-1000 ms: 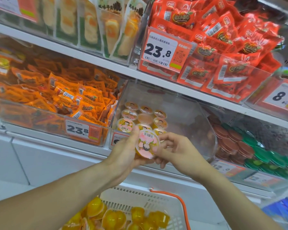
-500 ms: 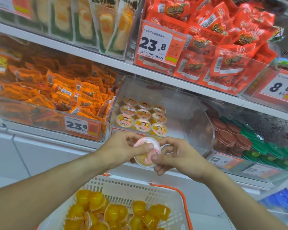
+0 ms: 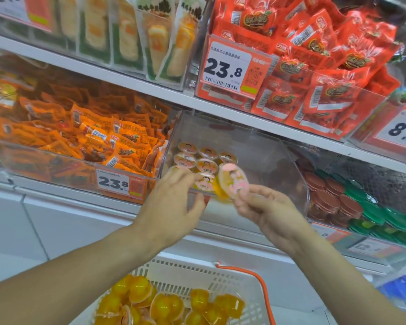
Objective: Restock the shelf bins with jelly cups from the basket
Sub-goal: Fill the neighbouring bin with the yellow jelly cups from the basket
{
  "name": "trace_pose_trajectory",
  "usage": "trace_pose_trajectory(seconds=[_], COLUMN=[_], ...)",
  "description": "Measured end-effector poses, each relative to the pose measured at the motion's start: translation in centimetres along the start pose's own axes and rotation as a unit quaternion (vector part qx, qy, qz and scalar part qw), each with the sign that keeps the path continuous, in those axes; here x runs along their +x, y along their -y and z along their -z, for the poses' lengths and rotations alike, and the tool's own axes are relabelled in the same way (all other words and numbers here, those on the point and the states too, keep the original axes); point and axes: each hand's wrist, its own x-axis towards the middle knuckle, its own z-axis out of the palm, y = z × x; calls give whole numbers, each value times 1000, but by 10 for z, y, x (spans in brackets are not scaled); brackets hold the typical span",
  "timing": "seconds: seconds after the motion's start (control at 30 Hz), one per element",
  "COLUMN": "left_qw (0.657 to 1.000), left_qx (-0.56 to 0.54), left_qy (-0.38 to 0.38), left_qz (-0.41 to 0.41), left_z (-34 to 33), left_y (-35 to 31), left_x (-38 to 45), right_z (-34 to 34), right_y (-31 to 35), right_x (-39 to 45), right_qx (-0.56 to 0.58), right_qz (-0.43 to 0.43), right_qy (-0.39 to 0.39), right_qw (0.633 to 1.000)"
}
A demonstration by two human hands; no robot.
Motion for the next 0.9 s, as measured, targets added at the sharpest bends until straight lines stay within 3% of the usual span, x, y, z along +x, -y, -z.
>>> trace_pose_trajectory(seconds=[0.1, 0.2, 0.4, 0.63, 0.7, 0.9], left_qw=[982, 958, 945, 937, 932, 938], left_qx=[146, 242, 293, 317, 318, 307], left_qy=[96, 127, 108, 120, 155, 127], left_qz=[-74, -87, -98, -83, -81, -94], left_z=[-7, -13, -20, -19, -14, -20], left_y=[14, 17, 19, 13, 8, 16], left_x=[-5, -11, -1, 6, 8, 6], right_z=[22, 37, 47, 40, 42, 53], right_y=[17, 16, -5, -11, -10, -14], right_x=[37, 90, 179, 209, 215, 228], right_qx=[92, 84, 36, -12, -11, -64], right_qz=[27, 18, -46, -83, -91, -100], right_qy=[-91, -167, -302, -301, -291, -298], right_qw=[991, 982, 952, 950, 952, 947])
